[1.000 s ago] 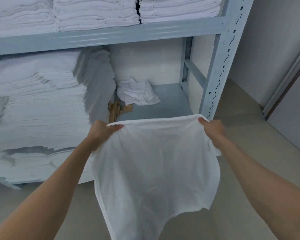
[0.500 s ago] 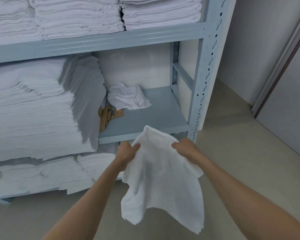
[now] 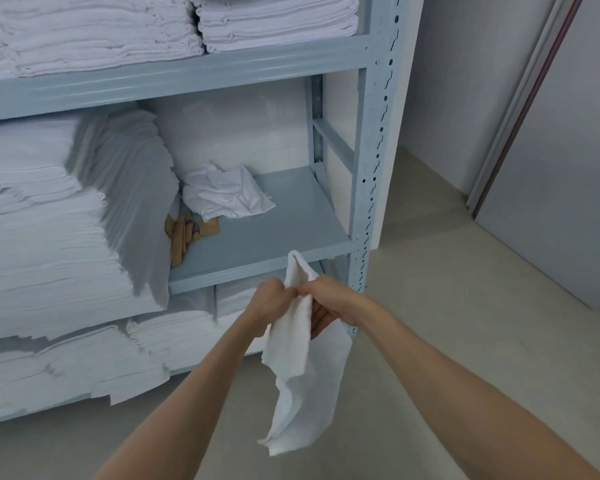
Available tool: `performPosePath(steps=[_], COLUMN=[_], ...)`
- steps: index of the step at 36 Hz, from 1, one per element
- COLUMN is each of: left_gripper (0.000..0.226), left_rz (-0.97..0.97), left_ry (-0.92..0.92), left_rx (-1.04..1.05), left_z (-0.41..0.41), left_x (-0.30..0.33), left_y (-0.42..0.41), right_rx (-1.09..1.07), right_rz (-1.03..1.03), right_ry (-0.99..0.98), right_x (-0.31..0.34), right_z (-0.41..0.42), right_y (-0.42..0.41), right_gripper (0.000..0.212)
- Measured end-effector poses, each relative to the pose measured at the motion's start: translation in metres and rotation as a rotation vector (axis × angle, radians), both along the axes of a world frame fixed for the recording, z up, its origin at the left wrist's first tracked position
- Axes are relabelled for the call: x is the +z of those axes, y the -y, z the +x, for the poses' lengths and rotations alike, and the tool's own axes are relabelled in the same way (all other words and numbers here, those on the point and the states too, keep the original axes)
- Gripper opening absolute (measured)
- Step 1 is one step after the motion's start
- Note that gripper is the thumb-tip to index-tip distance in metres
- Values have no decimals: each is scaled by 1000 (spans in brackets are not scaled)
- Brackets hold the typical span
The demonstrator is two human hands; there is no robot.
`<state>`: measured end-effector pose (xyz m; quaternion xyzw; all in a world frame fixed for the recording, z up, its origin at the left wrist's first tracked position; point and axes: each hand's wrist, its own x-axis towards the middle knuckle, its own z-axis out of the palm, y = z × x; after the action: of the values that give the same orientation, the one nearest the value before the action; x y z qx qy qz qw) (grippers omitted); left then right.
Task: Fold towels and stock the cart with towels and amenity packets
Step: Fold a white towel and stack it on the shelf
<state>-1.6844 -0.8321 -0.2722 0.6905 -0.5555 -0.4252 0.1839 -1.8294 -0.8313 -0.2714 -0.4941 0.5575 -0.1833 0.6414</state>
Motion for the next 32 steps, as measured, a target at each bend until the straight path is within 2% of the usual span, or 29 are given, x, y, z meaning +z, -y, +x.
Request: performPosePath(steps=[5, 9, 15, 21, 26, 30, 32], left_gripper=[29, 32, 38, 51, 62, 36, 39], left_rz=[-30, -66, -142, -209, -105, -69, -108], left_ry=[-28, 39, 146, 284, 295, 391, 466], left_rx=[-29, -134, -236, -392, -501, -647, -682], left_z=[-12, -27, -37, -53, -58, -62, -62], left_x=[-3, 0, 0, 1, 3, 0, -4], left_y=[2, -2, 1, 3, -4, -10, -10], right_rx=[-38, -60, -162, -251, -256, -321, -339], right_rz=[5, 18, 13, 116, 194, 166, 141], right_ry=[-40, -96, -171, 32, 148, 119, 91], right_x=[0, -2, -9, -14, -13, -16, -17], right_z=[-12, -19, -35, -45, -54, -56, -57], right_y=[-2, -3, -6, -10, -10, -8, -8], right_gripper=[31, 35, 26, 34, 35, 25, 26])
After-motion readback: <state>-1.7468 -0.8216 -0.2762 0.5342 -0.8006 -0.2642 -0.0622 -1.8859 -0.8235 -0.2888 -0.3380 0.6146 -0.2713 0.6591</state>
